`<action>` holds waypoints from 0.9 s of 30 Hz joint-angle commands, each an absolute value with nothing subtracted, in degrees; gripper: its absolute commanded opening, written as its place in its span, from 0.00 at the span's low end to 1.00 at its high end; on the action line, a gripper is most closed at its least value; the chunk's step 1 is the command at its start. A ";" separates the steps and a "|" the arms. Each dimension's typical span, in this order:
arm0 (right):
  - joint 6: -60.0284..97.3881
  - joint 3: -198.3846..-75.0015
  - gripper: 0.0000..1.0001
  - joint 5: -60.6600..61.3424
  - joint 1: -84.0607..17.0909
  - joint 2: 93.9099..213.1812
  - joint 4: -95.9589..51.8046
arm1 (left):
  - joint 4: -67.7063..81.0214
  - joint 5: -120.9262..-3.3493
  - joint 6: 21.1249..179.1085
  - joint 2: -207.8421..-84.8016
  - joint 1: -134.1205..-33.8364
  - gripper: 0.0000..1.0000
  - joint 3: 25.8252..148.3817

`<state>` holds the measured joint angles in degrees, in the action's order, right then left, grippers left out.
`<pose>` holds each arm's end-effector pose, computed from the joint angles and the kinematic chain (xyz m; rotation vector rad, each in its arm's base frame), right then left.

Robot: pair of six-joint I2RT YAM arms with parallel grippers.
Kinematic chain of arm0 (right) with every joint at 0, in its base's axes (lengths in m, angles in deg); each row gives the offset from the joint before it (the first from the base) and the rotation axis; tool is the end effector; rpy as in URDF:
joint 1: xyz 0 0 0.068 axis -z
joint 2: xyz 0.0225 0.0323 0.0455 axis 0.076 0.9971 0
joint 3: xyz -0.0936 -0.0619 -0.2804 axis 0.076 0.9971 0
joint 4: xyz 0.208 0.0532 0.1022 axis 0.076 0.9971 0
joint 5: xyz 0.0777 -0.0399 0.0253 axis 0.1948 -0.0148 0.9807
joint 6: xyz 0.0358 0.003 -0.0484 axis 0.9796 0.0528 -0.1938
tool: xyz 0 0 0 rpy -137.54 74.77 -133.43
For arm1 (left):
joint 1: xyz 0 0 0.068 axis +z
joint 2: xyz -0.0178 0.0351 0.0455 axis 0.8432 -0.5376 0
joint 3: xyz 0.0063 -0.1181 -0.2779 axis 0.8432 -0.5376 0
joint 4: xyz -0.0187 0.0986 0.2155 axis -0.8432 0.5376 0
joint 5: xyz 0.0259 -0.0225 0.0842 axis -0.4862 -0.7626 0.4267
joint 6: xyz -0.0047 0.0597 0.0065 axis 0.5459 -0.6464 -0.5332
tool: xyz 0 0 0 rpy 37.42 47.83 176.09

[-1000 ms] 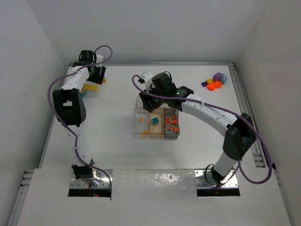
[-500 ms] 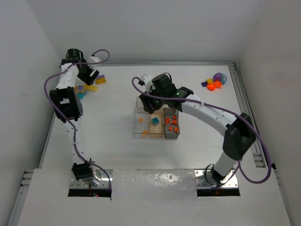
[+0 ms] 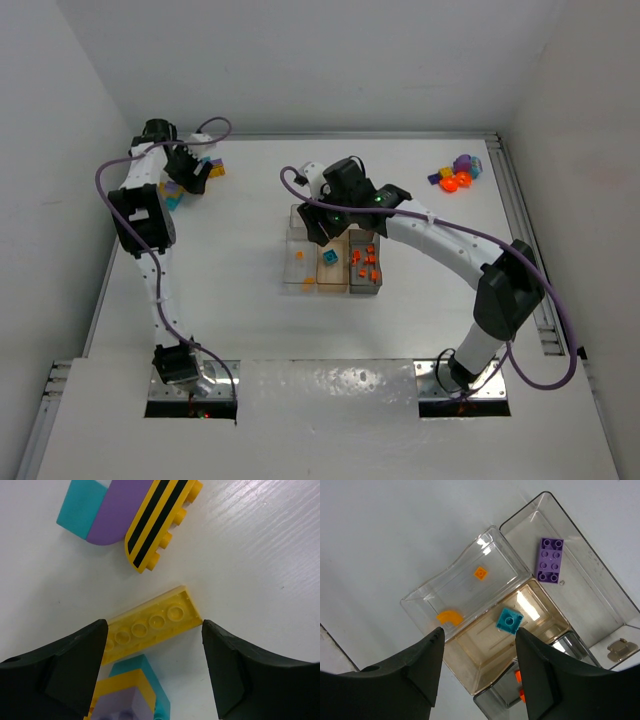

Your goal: Sort the legos into containers by color

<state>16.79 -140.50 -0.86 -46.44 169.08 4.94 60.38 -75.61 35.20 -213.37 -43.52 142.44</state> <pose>0.2677 0.2486 0.3147 -0.8211 2.2657 0.5245 0.5152 0.1110 0.1881 0.9711 2.4072 -0.1165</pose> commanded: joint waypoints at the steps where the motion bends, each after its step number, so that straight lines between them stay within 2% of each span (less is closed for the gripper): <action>1: 16.35 -143.24 0.58 0.17 -46.55 169.14 4.92 | 60.00 -75.85 35.36 -214.44 -43.06 0.73 141.68; 5: 16.17 -143.32 0.58 -0.35 -46.55 169.14 5.63 | 61.57 -74.97 34.22 -214.44 -43.06 0.72 140.53; 7: 16.17 -143.41 0.58 -0.36 -46.54 169.14 5.63 | 62.81 -74.71 32.21 -214.35 -43.06 0.67 140.09; 9: 16.00 -143.41 0.58 -0.53 -46.54 169.14 5.54 | 64.57 -73.31 30.10 -214.44 -43.07 0.58 139.57; 14: 15.47 -143.68 0.59 -0.62 -46.46 169.15 5.28 | 65.37 -69.88 26.75 -212.87 -43.07 0.50 137.11; 19: 15.38 -143.68 0.59 -0.62 -46.55 169.23 5.28 | 64.22 -71.19 27.54 -210.67 -43.33 0.26 134.38; 20: 15.47 -143.68 0.59 -0.62 -46.46 169.32 5.28 | 63.35 -71.97 27.89 -209.53 -43.50 0.19 133.77; 21: 15.47 -143.68 0.59 -0.53 -46.46 169.32 5.54 | 62.73 -72.42 28.94 -208.82 -43.59 0.07 132.63; 22: 15.56 -143.68 0.59 -0.53 -46.54 169.23 5.54 | 62.12 -73.20 29.56 -208.12 -43.77 0.02 132.01; 27: 15.56 -143.59 0.59 -0.79 -46.46 169.06 5.89 | 60.97 -76.28 34.03 -202.93 -45.26 0.00 130.86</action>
